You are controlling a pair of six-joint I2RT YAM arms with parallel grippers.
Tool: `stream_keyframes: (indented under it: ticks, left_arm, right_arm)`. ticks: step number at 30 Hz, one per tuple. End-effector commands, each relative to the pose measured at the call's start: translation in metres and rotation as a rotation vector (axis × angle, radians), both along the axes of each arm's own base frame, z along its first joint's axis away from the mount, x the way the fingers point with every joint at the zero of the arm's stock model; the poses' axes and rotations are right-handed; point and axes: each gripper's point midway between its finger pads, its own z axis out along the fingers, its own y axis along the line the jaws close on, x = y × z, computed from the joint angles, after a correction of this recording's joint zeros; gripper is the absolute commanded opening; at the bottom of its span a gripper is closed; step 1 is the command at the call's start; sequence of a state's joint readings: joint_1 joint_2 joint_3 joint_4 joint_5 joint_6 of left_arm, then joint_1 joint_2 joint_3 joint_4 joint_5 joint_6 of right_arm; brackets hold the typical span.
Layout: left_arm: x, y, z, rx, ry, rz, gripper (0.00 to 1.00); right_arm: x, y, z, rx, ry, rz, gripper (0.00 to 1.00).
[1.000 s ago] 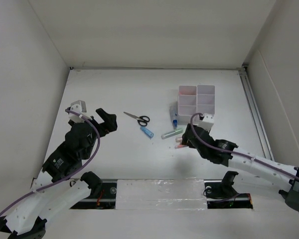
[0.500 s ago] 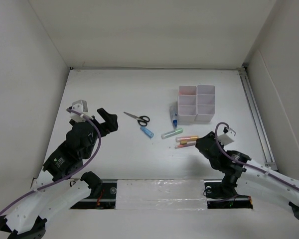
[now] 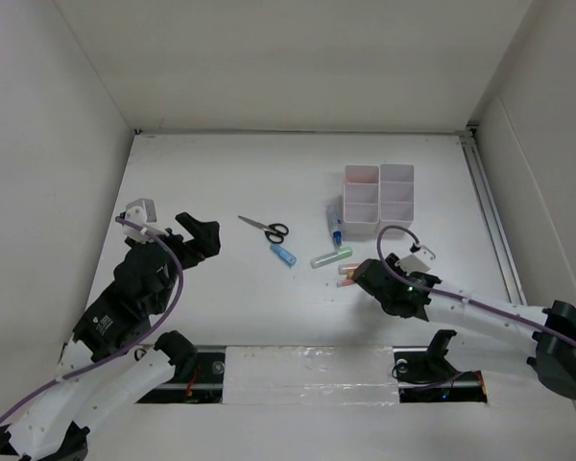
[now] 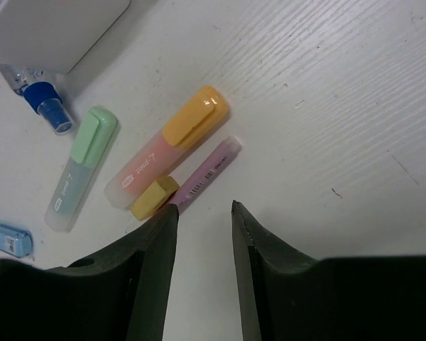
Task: Sort the stationery into containers
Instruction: Pick up the pen from the center of the board.
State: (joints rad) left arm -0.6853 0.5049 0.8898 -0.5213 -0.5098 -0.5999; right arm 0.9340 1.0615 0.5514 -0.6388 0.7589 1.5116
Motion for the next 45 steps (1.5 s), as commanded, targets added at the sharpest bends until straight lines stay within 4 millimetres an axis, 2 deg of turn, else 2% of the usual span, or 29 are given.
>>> stream_keyframes:
  ticks: [1, 8, 9, 11, 16, 21, 27, 32, 39, 45]
  left_arm:
    - [-0.001, 0.005, 0.008, -0.031, -0.029, 0.023, 1.0]
    - [-0.006, 0.009, 0.013, -0.05, -0.052, 0.023, 1.0]
    - [-0.005, 0.008, 0.009, -0.045, -0.045, 0.023, 1.0]
    - [-0.005, 0.008, 0.009, -0.044, -0.045, 0.023, 1.0]
    - [-0.006, 0.007, 0.009, -0.046, -0.044, 0.014, 1.0]
    - [-0.007, 0.006, 0.013, -0.051, -0.058, 0.003, 1.0]
    - [-0.009, 0.006, 0.014, -0.058, -0.063, -0.006, 1.0]
    - [-0.01, 0.007, 0.016, -0.064, -0.07, -0.006, 1.0]
    - [-0.01, 0.007, 0.016, -0.064, -0.07, -0.006, 1.0]
    - [-0.011, 0.008, 0.014, -0.064, -0.07, -0.006, 1.0]
  right_arm:
    - [0.015, 0.015, 0.014, 0.066, -0.036, -0.043, 0.42]
    - [0.024, 0.025, 0.008, 0.013, 0.022, -0.116, 0.41]
    - [0.022, 0.022, 0.0, -0.001, 0.039, -0.135, 0.41]
    - [0.025, 0.031, -0.001, 0.036, 0.041, -0.128, 0.41]
    - [0.02, 0.038, -0.02, 0.069, 0.067, -0.141, 0.4]
    - [0.013, 0.036, -0.031, 0.045, 0.101, -0.157, 0.4]
    - [0.003, 0.021, -0.046, 0.027, 0.122, -0.203, 0.4]
    - [0.005, 0.024, -0.044, 0.051, 0.11, -0.21, 0.4]
    - [0.001, 0.017, -0.042, 0.036, 0.123, -0.235, 0.38]
    - [-0.004, 0.009, -0.03, 0.073, 0.108, -0.263, 0.38]
